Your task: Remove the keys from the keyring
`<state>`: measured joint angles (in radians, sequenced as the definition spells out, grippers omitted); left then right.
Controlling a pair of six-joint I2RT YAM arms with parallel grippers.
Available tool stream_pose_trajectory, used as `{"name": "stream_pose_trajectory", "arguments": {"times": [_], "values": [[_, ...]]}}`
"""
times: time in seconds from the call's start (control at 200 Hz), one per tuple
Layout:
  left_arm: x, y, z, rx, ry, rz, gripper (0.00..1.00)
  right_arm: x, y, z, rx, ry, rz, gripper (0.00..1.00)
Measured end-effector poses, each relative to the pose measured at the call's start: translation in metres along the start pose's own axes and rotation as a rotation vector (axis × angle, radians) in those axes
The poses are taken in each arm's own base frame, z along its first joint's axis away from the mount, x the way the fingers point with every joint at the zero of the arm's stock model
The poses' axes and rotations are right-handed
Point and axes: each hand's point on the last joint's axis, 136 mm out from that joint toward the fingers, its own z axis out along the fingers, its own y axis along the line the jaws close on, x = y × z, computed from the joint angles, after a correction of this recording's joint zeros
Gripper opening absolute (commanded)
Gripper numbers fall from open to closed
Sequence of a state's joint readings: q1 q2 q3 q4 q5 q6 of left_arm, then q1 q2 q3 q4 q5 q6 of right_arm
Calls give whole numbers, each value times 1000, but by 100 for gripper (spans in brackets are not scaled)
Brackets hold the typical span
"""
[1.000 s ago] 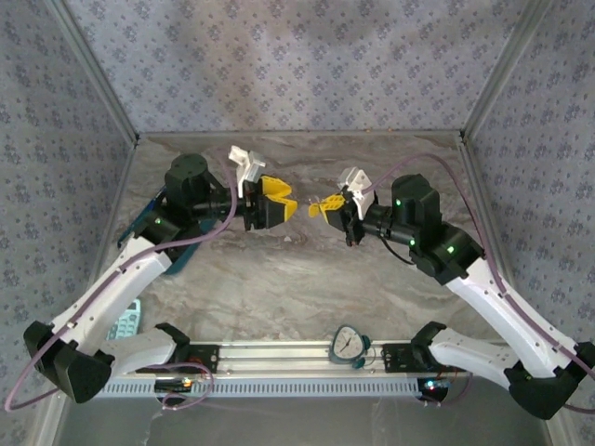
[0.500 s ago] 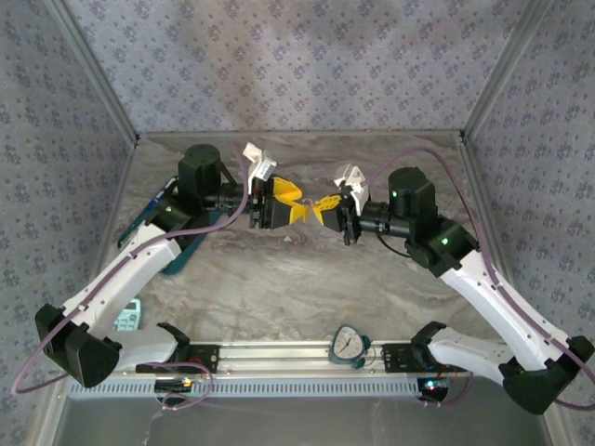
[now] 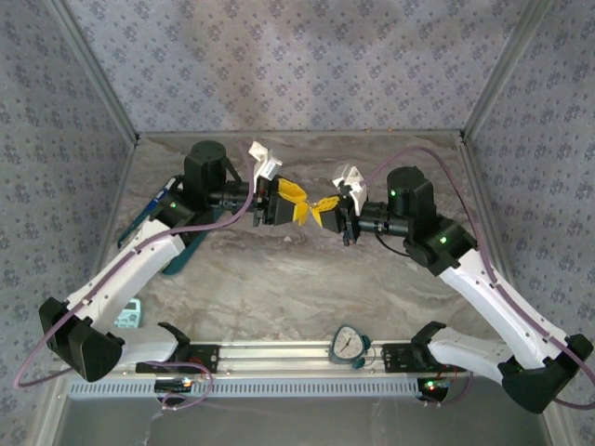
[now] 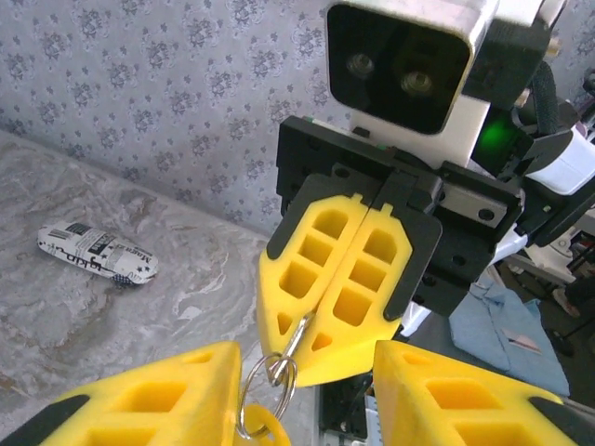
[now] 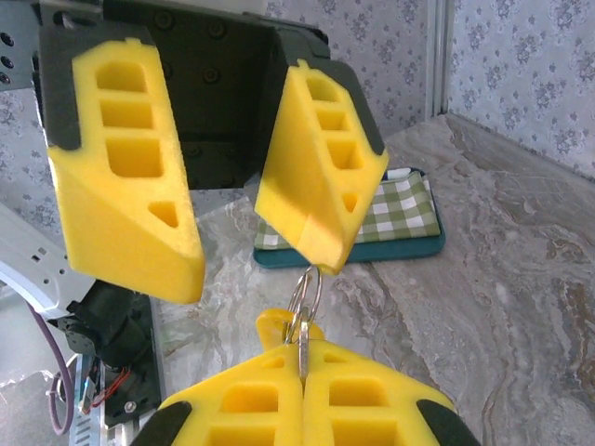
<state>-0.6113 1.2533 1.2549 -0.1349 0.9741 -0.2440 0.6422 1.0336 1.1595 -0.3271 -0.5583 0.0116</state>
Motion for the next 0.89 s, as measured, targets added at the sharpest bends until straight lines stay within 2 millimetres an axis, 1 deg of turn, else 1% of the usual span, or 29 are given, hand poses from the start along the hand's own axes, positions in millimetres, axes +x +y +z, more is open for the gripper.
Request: {"name": "stream_pose_trajectory", "arguments": {"times": [0.11,0.155,0.195,0.265,0.325,0.38,0.42,0.47,0.515,0.735,0.825,0.895], "values": [[0,-1,0,3,2,-1,36,-10,1,-3,0,-20,-11,0],[1,-1,0,5,3,-3,32,-12,2,-4,-2,-26,-15,0],[1,-1,0,6,5,-5,30,-13,2,-4,-1,-28,-16,0],[2,-1,0,5,8,-7,22,-13,1,-5,0,-28,-15,0],[2,-1,0,5,10,-8,19,-13,1,-5,0,-28,-15,0],[3,-1,0,4,11,-4,18,-13,1,-5,-1,-28,-15,0],[3,-1,0,4,12,-3,21,-13,1,-5,-1,-28,-15,0],[3,-1,0,4,12,-4,32,-13,1,-5,0,-28,-15,0],[3,-1,0,4,12,-4,34,-13,1,-5,-1,-28,-14,0],[2,-1,0,4,10,-1,36,-13,2,-5,-9,-27,-14,0],[2,-1,0,4,10,-2,41,-13,3,-5,-14,-27,-14,0],[2,-1,0,4,9,-3,43,-13,4,-5,-18,-27,-14,0]]}}
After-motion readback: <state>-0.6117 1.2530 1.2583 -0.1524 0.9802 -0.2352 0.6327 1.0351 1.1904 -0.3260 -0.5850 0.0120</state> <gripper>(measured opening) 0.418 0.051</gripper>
